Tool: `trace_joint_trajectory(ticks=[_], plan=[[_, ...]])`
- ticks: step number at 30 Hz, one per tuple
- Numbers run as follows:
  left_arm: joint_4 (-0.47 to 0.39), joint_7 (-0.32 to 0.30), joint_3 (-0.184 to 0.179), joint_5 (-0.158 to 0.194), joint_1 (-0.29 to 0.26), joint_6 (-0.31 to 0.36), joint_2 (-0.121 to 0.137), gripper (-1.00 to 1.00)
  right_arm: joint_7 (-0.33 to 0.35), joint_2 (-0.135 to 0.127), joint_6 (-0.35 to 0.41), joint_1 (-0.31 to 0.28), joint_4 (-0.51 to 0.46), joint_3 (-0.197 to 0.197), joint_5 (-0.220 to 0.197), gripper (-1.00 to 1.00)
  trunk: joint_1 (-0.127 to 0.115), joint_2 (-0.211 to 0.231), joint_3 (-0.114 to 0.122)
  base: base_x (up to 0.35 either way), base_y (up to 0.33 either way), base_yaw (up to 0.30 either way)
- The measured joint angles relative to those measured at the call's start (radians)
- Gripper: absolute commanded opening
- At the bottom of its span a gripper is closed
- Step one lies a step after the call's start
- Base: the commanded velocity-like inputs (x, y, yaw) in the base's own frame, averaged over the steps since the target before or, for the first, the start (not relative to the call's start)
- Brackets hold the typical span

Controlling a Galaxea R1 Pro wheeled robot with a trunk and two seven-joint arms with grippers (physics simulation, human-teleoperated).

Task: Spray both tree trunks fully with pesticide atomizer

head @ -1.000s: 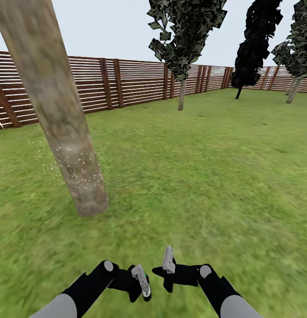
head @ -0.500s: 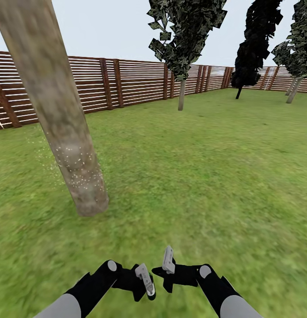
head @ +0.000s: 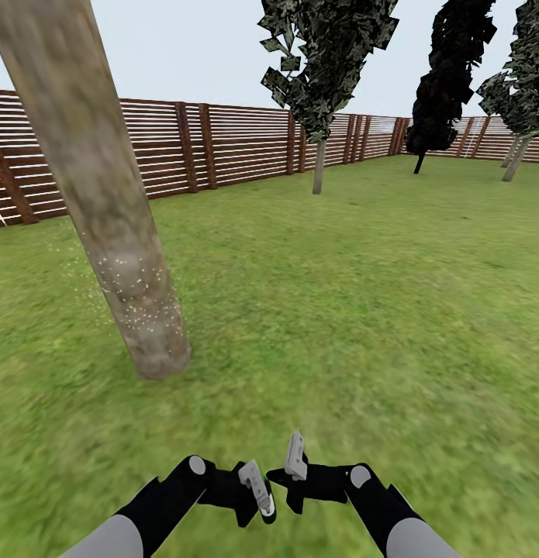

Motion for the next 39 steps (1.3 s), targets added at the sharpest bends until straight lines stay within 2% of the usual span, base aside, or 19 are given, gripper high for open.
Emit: trace_joint_trajectory(ticks=[6,12,14,17,18,20,22,24,25,26,28,29,30,32,33,35,36,38,39], plan=[[-0.001,-0.002,0.003,0.007,0.0,-0.002,-0.001,-1.0,0.0,0.0,0.0,0.0,0.001,0.0,0.0,-1.0,0.0,0.0,0.0,0.0,0.0,0.0],[0.022,-0.001,0.0,-0.007,0.0,0.002,0.009,-1.0,0.0,0.0,0.0,0.0,0.002,0.0,0.0,-1.0,0.0,0.0,0.0,0.0,0.0,0.0],[0.071,0.0,-0.002,-0.011,0.0,0.003,0.023,-1.0,0.0,0.0,0.0,0.0,0.002,0.0,0.0,-1.0,0.0,0.0,0.0,0.0,0.0,0.0],[0.14,0.002,-0.008,-0.014,0.0,0.003,0.105,-1.0,0.001,0.0,0.0,0.0,0.002,0.001,0.0,-1.0,0.0,0.0,0.0,0.0,0.0,0.0],[0.143,0.002,-0.008,-0.013,0.0,0.003,0.127,-1.0,0.001,0.0,0.0,0.0,0.002,0.001,0.0,1.0,0.0,0.0,0.0,0.0,0.0,0.0],[0.155,0.007,-0.008,-0.013,0.0,0.002,0.186,-1.0,0.001,0.0,0.0,0.0,0.003,0.001,0.001,1.0,0.0,0.0,0.0,0.0,0.0,0.0],[0.174,0.039,-0.001,-0.009,0.0,0.001,0.208,-1.0,-0.002,-0.002,-0.001,0.0,0.004,0.0,0.001,1.0,0.0,0.0,0.0,0.0,0.0,0.0],[0.191,0.119,0.007,0.001,0.0,0.002,0.214,-1.0,-0.023,-0.003,-0.003,0.0,0.007,-0.002,0.001,1.0,0.0,0.0,0.0,0.0,0.0,0.0],[0.196,0.175,0.021,0.011,0.0,0.002,0.215,-1.0,-0.067,-0.007,-0.003,0.001,0.009,-0.004,-0.002,1.0,0.0,0.0,0.0,0.0,0.0,0.0],[0.198,0.228,0.047,0.033,0.001,0.003,0.216,-1.0,-0.135,-0.015,-0.003,0.003,0.018,-0.006,-0.004,1.0,0.0,0.0,0.0,0.0,0.0,0.0],[0.2,0.325,0.113,0.105,0.026,0.001,0.217,-1.0,-0.309,-0.03,-0.004,0.005,0.093,-0.009,-0.006,1.0,0.0,0.0,0.0,0.0,0.0,0.0],[0.2,0.377,0.155,0.153,0.047,-0.009,0.217,-1.0,-0.433,-0.032,-0.005,0.006,0.147,-0.011,-0.012,1.0,0.0,0.0,0.0,0.0,0.0,0.0],[0.2,0.459,0.208,0.204,0.073,-0.077,0.217,-1.0,-0.652,-0.039,-0.013,0.02,0.218,-0.033,-0.045,1.0,0.0,0.0,0.0,0.0,0.0,0.0],[0.201,0.575,0.26,0.253,0.116,-0.195,0.216,-1.0,-0.896,-0.049,-0.067,0.054,0.284,-0.053,-0.095,1.0,0.0,0.0,0.0,0.0,0.0,0.0],[0.202,0.649,0.287,0.291,0.148,-0.265,0.214,-1.0,-0.973,-0.052,-0.117,0.075,0.305,-0.058,-0.11,1.0,0.0,0.0,0.0,0.0,0.0,0.0],[0.203,0.741,0.315,0.392,0.209,-0.4,0.211,-1.0,-1.035,-0.061,-0.191,0.134,0.32,-0.075,-0.136,1.0,0.0,0.0,0.0,0.0,0.0,0.0],[0.208,0.759,0.321,0.445,0.236,-0.457,0.211,-1.0,-1.045,-0.068,-0.261,0.164,0.323,-0.111,-0.183,1.0,0.0,0.0,0.0,0.0,0.0,0.0],[0.272,0.774,0.327,0.54,0.265,-0.554,0.211,-1.0,-1.053,-0.074,-0.466,0.207,0.327,-0.162,-0.312,1.0,0.0,0.0,0.0,0.0,0.0,0.0],[0.329,0.776,0.329,0.579,0.271,-0.615,0.207,-1.0,-1.053,-0.075,-0.523,0.216,0.329,-0.169,-0.342,1.0,0.0,0.0,0.0,0.0,0.0,0.0]])
